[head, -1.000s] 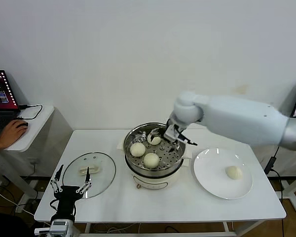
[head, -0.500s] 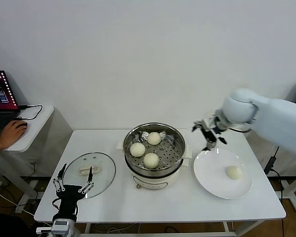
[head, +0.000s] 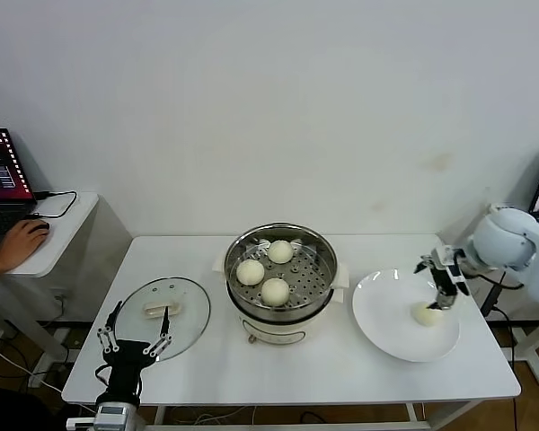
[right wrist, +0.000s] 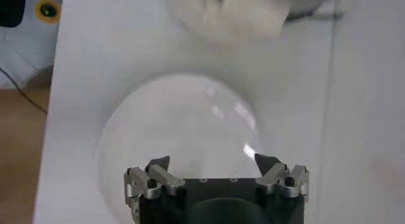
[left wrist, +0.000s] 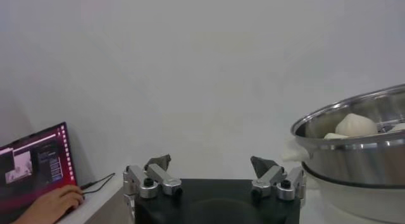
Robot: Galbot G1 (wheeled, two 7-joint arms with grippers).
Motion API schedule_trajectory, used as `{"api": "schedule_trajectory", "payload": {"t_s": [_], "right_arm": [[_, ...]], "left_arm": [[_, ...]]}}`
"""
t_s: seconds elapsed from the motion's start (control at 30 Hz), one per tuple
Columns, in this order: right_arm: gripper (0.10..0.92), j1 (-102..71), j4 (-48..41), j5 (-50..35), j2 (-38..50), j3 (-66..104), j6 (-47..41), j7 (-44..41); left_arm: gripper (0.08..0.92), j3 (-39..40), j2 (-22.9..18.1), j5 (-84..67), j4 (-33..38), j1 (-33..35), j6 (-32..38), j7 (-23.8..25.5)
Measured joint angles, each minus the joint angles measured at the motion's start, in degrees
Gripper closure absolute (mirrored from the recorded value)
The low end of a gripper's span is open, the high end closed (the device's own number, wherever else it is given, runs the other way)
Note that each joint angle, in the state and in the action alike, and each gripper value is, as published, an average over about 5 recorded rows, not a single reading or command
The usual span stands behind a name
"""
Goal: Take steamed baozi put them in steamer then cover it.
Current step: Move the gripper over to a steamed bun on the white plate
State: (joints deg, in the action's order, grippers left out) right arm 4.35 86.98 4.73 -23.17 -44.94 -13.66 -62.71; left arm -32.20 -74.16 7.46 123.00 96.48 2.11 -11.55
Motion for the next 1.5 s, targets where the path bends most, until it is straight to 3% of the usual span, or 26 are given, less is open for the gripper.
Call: {"api": "schedule_trajectory", "payload": {"t_s": [0.4, 0.93, 1.5], "right_arm": [[0.203, -14.3, -8.6, 9.1, -2.9, 12.4, 3.8, 0.2], [0.209, -18.6, -19.8, 15.0, -11.6, 17.0, 6.3, 1.6], [0.437, -19.6, -23.3, 16.6, -15.1, 17.9, 5.6, 1.6]], "left_arm": [[0.177, -0.2, -0.8, 1.0, 0.4, 1.0, 0.0, -0.1], [0.177, -0.2, -0.8, 1.1, -0.2, 0.6, -0.2, 0.0], [0.177, 0.0, -0.9, 1.1, -1.0, 0.0, -0.4, 0.0]]}}
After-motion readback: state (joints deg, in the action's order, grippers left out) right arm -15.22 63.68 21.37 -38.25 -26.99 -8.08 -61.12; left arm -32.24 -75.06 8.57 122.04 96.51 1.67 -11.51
